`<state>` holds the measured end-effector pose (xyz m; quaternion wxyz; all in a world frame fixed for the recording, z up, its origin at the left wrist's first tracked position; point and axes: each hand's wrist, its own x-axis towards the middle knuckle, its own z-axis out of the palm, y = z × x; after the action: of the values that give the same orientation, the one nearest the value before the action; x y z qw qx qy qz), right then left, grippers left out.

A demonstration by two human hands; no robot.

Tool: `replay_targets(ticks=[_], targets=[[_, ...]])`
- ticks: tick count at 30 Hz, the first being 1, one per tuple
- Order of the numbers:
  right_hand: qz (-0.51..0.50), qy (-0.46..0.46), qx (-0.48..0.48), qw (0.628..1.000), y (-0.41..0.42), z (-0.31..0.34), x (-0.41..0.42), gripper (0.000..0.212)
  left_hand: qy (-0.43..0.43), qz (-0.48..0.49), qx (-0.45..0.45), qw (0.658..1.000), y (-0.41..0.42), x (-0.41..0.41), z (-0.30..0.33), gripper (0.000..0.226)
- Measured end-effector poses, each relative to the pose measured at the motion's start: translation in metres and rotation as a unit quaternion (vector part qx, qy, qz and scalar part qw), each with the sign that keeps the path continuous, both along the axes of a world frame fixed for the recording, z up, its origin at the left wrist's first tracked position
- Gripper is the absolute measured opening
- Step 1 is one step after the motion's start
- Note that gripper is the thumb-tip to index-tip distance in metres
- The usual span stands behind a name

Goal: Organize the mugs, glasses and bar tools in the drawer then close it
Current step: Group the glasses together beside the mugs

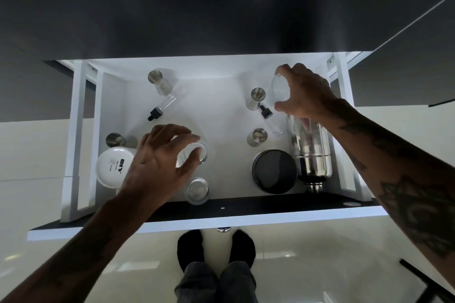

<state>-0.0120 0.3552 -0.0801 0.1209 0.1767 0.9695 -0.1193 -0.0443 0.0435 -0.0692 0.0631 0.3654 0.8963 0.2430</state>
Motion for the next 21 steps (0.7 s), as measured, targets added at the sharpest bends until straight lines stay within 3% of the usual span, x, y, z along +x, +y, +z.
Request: replay_targets(ticks=[2, 3, 4, 5, 7, 8, 9, 11, 15, 18, 21], targets=[[-0.02, 0.039, 0.025, 0.999, -0.003, 0.018, 0.01, 0.071, -0.131, 0.111, 0.089, 0.981, 0.032, 0.012, 0.024, 0.011], [-0.039, 0.065, 0.028, 0.997, -0.007, 0.029, 0.019, 0.07, -0.248, 0.185, 0.12, 0.943, 0.051, 0.016, 0.037, 0.01], [-0.059, 0.101, 0.018, 0.993, -0.012, 0.041, 0.029, 0.069, -0.392, 0.243, 0.14, 0.876, 0.069, 0.02, 0.047, 0.011], [-0.078, 0.144, -0.004, 0.986, -0.019, 0.054, 0.041, 0.068, -0.528, 0.277, 0.153, 0.788, 0.086, 0.023, 0.054, 0.016], [-0.119, 0.223, -0.059, 0.966, -0.04, 0.08, 0.063, 0.068, -0.71, 0.275, 0.188, 0.621, 0.112, 0.022, 0.068, 0.042], [-0.14, 0.247, -0.084, 0.955, -0.053, 0.09, 0.071, 0.07, -0.749, 0.259, 0.216, 0.57, 0.12, 0.02, 0.074, 0.052], [-0.161, 0.263, -0.112, 0.945, -0.068, 0.097, 0.077, 0.072, -0.762, 0.246, 0.245, 0.547, 0.124, 0.019, 0.079, 0.054], [-0.186, 0.296, -0.164, 0.922, -0.096, 0.101, 0.082, 0.074, -0.733, 0.237, 0.292, 0.567, 0.124, 0.012, 0.086, 0.042], [-0.17, 0.295, -0.284, 0.897, -0.12, 0.097, 0.078, 0.067, -0.608, 0.194, 0.288, 0.714, 0.094, -0.006, 0.095, 0.023], [-0.142, 0.195, -0.402, 0.883, -0.109, 0.098, 0.069, 0.069, -0.535, 0.109, 0.252, 0.799, 0.071, -0.01, 0.097, 0.013], [-0.047, 0.068, -0.404, 0.911, -0.097, 0.096, 0.064, 0.085, -0.449, 0.06, 0.161, 0.877, 0.061, -0.002, 0.083, 0.028]])
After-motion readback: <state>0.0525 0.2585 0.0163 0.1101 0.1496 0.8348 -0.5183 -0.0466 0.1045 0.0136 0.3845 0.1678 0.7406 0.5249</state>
